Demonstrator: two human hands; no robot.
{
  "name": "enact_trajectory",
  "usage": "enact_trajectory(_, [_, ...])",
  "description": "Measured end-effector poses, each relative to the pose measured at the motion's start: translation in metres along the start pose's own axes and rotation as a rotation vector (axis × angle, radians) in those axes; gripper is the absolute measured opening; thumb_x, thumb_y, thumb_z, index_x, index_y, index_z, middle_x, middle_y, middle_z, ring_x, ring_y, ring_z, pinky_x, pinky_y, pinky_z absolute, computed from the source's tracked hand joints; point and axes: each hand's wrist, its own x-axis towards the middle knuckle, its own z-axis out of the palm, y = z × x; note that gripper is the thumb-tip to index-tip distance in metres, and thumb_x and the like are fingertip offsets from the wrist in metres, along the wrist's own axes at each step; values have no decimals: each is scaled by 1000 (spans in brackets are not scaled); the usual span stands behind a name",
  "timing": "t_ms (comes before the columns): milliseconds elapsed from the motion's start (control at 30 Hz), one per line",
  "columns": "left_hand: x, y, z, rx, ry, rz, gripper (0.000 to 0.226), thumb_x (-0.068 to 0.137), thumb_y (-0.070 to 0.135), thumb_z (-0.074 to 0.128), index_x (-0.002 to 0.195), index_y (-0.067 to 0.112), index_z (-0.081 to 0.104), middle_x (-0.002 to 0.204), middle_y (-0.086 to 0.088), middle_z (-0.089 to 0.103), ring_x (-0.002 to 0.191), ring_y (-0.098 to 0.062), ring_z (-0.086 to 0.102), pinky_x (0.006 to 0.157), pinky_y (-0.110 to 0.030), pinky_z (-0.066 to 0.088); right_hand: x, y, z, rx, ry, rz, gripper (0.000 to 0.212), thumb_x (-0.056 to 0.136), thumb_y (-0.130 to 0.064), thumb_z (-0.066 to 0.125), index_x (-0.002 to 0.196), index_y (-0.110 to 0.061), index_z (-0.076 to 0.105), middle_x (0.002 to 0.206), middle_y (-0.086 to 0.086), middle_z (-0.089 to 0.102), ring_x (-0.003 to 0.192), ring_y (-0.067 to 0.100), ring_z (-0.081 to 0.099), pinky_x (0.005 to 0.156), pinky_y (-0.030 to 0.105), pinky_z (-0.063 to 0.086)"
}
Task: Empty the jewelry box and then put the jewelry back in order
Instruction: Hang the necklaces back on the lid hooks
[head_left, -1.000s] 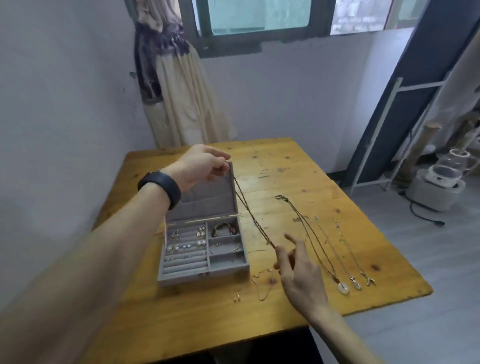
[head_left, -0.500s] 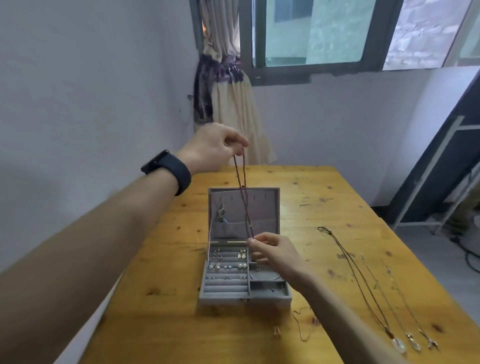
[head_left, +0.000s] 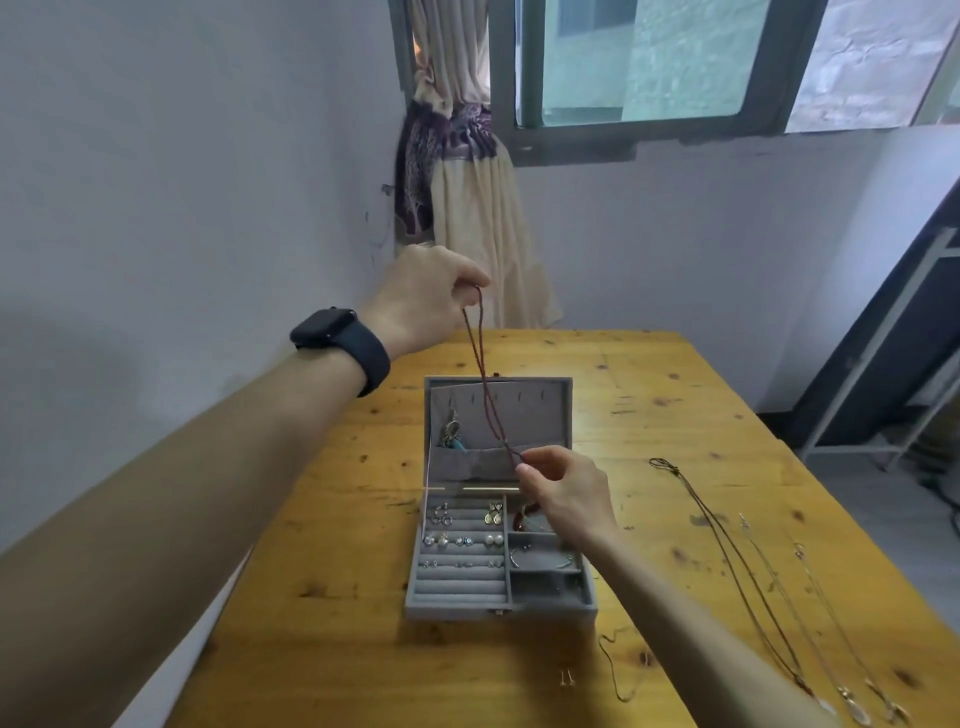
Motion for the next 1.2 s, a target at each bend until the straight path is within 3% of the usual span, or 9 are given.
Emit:
enact_trajectory(67, [5,-6,0,183,86,49,24,100,18,57,117,22,73,114,0,72,103,-19,66,89,-34,54,5,0,-2,-92,42,-81,16,93,-26,69,108,-22,74,90,-14,70,84,-1,66,75,16,57])
enact_trajectory(133, [8,-11,1,282,148,44,21,101,23,55,112,27,73,106,-1,73,97,-22,65,79,-40,56,13,1,-2,-182,71,-130,15,95,-26,67,107,-20,74,88,-11,70,81,1,66,72,17,56])
enact_trajectory(200, [12,-14,3,313,197,25,21,102,27,52,110,28,71,99,-2,71,90,-23,62,70,-39,55,24,-1,1,-247,76,-155,16,96,-28,66,107,-19,74,90,-6,72,81,7,66,76,26,57])
enact_trajectory(367, [19,-16,12,274,238,22,21,103,29,49,109,28,69,95,0,69,87,-21,61,64,-35,50,52,-14,12,-307,59,-76,19,94,-35,63,107,-26,74,101,-6,74,92,13,66,84,29,54])
enact_trajectory(633, [18,-20,37,328,163,55,25,104,27,44,112,32,68,102,6,69,98,-19,58,64,-30,41,67,-19,25,-682,-101,-55,26,93,-45,53,106,-31,70,99,-1,73,93,26,66,73,32,52])
enact_trajectory(767, [14,-25,48,290,103,61,23,103,30,48,112,31,69,105,7,70,100,-17,58,68,-29,39,67,-18,22,-676,-120,-73,32,87,-52,55,104,-27,68,96,0,72,89,26,65,75,36,55])
enact_trajectory(933, [3,-27,60,216,10,12,22,102,32,52,113,33,71,100,3,66,96,-14,57,72,-29,43,65,-14,14,-681,-51,-156,26,92,-44,57,108,-26,65,101,-1,70,89,24,63,69,32,50])
enact_trajectory(1067, [-5,-30,76,204,-47,-19,20,101,34,55,112,36,71,100,3,68,100,-16,60,79,-35,52,64,-11,13,-729,-136,-128,25,91,-43,55,102,-29,72,101,-5,72,90,21,64,69,30,49])
enact_trajectory(1200, [-11,-33,89,224,-66,-33,17,99,37,54,109,38,68,102,6,71,101,-16,59,78,-34,51,66,-15,10,-431,-56,-153,23,87,-43,61,102,-30,72,97,-11,72,91,10,66,78,27,54])
